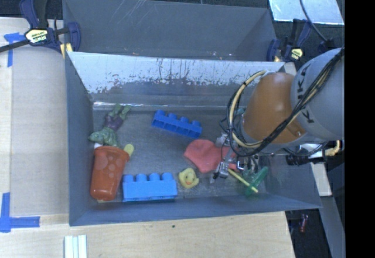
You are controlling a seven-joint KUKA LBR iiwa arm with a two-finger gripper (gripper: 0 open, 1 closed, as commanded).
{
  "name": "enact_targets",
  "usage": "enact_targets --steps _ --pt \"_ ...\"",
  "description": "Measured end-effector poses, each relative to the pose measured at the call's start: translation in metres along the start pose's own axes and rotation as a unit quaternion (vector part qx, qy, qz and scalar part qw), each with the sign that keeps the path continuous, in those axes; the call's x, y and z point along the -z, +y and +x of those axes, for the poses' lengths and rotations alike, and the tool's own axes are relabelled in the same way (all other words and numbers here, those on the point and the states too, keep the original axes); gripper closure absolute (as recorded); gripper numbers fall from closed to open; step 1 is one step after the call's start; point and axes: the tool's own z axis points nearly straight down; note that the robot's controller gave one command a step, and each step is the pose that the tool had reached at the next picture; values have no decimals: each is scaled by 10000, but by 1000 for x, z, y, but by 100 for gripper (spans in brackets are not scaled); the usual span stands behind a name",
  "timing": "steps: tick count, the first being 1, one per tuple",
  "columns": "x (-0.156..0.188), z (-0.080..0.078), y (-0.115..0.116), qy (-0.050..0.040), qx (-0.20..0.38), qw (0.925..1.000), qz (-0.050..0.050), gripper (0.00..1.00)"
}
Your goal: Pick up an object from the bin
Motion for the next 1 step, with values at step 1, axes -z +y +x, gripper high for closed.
enact_targets --steps 1 --pt "-5 -30 6 -103 617 9980 -17 100"
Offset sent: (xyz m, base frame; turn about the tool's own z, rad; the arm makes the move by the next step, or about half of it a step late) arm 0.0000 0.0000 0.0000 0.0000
